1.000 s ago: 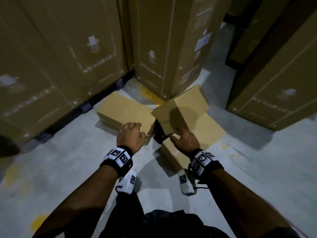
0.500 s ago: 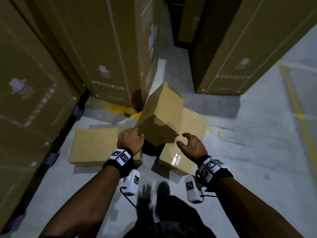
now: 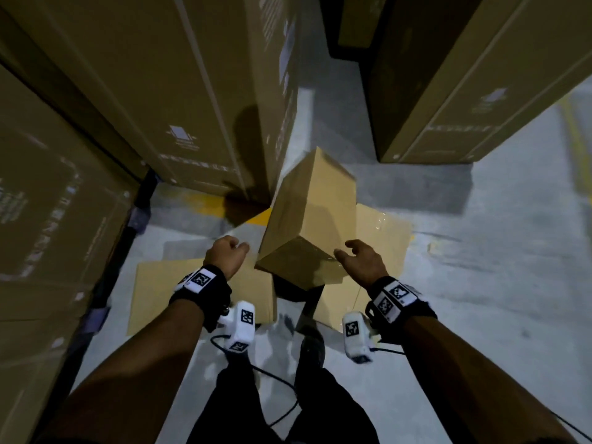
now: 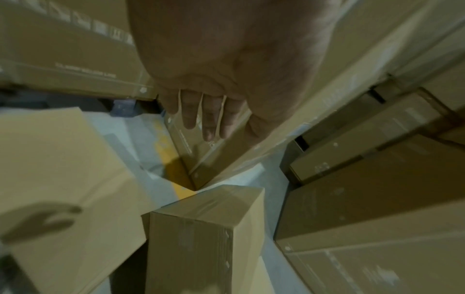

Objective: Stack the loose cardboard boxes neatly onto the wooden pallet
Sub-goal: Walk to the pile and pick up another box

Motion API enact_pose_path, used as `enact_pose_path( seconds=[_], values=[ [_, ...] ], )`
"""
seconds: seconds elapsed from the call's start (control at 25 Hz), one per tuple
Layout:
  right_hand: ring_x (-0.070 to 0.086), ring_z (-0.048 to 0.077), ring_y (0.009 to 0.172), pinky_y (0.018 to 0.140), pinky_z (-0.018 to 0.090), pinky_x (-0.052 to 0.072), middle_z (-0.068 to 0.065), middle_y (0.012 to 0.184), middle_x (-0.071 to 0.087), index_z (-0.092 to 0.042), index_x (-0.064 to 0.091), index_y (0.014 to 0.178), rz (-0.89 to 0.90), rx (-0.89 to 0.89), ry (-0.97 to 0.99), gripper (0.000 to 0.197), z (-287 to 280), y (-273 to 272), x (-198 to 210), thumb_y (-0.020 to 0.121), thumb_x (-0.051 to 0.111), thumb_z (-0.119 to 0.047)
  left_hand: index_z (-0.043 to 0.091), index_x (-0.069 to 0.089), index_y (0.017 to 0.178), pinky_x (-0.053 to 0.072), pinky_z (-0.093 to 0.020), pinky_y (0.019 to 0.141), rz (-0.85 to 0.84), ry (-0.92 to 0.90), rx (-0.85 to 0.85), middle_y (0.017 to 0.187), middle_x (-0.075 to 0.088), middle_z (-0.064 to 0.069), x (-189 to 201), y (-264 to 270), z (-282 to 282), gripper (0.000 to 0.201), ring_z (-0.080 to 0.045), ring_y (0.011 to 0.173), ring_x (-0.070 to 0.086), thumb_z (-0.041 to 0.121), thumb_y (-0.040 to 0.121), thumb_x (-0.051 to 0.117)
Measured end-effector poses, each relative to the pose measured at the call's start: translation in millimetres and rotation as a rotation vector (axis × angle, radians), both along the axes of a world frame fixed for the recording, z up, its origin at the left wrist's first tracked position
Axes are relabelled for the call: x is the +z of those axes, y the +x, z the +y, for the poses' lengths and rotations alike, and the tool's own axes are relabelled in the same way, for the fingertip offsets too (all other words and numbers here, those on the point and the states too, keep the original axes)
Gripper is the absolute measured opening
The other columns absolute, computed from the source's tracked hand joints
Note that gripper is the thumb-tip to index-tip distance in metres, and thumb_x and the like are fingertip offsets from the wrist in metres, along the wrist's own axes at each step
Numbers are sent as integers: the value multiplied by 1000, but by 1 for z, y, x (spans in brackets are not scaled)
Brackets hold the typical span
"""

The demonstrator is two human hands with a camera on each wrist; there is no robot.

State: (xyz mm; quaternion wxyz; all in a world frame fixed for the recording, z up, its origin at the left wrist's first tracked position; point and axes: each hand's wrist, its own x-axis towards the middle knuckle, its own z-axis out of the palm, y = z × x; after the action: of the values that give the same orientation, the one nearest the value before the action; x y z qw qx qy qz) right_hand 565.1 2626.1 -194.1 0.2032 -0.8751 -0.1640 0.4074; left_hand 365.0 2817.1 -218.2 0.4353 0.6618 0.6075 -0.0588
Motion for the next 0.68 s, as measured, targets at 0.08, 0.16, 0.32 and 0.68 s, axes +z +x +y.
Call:
enact_pose_path(
  seconds=[0.08,0.16,0.32,0.68],
  values=[
    [49,32,133,104,33,40,13,148,51,-16,49,145,18,-52,-20,56,27,6,-9,98,59,-44,7,62,125,39,-37,103,-56,-66,89,135,58,-16,-16,6,30,37,-36,124,52,31,97,62],
    [50,33,132,103,33,41,13,147,52,-16,49,144,28,-144,-27,57,58,11,-25,96,62,-44,4,62,126,39,-38,106,-117,-138,137,138,56,-16,-38,16,61,38,-35,126,51,28,97,62],
    [46,32,135,106,35,38,13,149,48,-13,47,146,119,-295,-30,60,111,27,-60,96,66,-39,1,56,133,36,-38,108,-135,-280,205,144,51,-15,-92,40,103,44,-33,130,48,26,97,61],
    [47,25,119,71,19,41,14,158,37,-20,15,160,255,-325,-72,79,215,128,-197,99,64,-28,10,33,153,26,-41,116,-99,-532,352,158,34,-12,-262,125,168,70,-31,144,31,43,97,59]
  ],
)
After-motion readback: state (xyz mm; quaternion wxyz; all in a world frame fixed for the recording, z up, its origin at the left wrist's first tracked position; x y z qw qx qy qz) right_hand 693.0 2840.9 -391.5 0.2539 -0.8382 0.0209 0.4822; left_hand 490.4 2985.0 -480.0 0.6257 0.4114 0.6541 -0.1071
